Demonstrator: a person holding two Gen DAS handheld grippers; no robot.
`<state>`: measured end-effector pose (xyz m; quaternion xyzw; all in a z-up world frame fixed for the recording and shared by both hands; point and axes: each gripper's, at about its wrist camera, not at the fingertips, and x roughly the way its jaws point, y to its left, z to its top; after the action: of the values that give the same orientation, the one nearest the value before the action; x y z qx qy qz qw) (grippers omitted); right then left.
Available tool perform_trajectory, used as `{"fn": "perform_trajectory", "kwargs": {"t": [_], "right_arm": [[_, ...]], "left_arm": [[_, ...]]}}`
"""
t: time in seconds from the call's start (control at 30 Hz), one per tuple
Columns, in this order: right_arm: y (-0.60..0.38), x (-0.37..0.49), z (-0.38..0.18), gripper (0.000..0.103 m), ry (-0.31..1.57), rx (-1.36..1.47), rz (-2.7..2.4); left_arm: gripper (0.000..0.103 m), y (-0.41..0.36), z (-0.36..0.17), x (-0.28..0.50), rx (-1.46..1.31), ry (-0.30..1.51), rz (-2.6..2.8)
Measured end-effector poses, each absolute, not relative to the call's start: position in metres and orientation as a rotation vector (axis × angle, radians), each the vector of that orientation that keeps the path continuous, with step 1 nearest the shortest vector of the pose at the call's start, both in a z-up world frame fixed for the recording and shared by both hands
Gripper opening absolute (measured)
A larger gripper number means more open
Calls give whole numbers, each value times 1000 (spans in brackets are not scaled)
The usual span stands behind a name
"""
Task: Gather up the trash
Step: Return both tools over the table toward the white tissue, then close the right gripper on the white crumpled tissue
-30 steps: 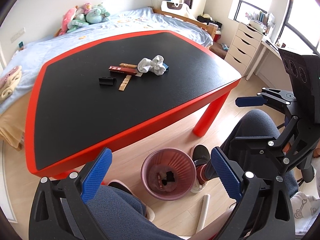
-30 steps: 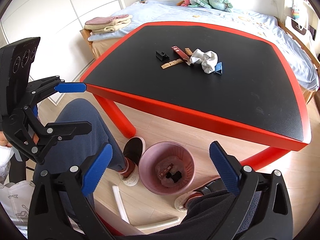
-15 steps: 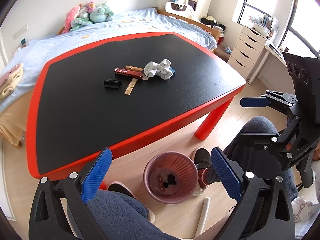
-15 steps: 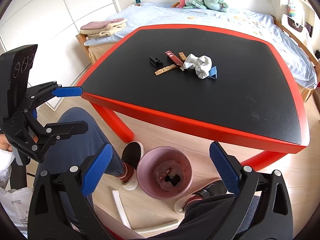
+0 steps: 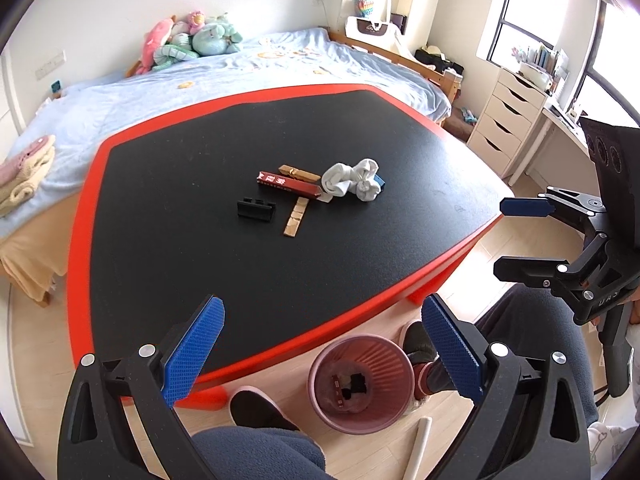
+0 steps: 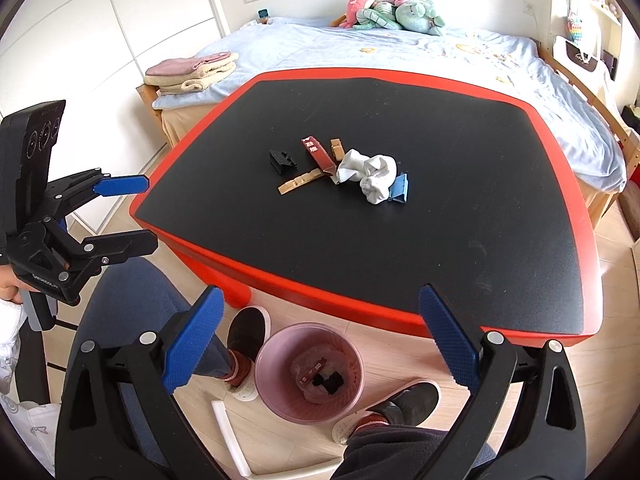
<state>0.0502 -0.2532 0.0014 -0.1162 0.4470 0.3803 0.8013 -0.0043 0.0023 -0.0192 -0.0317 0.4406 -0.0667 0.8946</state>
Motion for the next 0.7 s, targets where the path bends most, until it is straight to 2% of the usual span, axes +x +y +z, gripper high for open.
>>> {"fn": "perform_trajectory", "kwargs": {"t": [0.37, 0.7], "right_arm": [[-235, 104, 9, 96, 940, -267, 804], [-208, 144, -9, 96, 969, -315, 821]], "left_arm": [[95, 27, -19, 37, -44, 920, -140], [95, 42, -38, 79, -24, 975, -152]]}}
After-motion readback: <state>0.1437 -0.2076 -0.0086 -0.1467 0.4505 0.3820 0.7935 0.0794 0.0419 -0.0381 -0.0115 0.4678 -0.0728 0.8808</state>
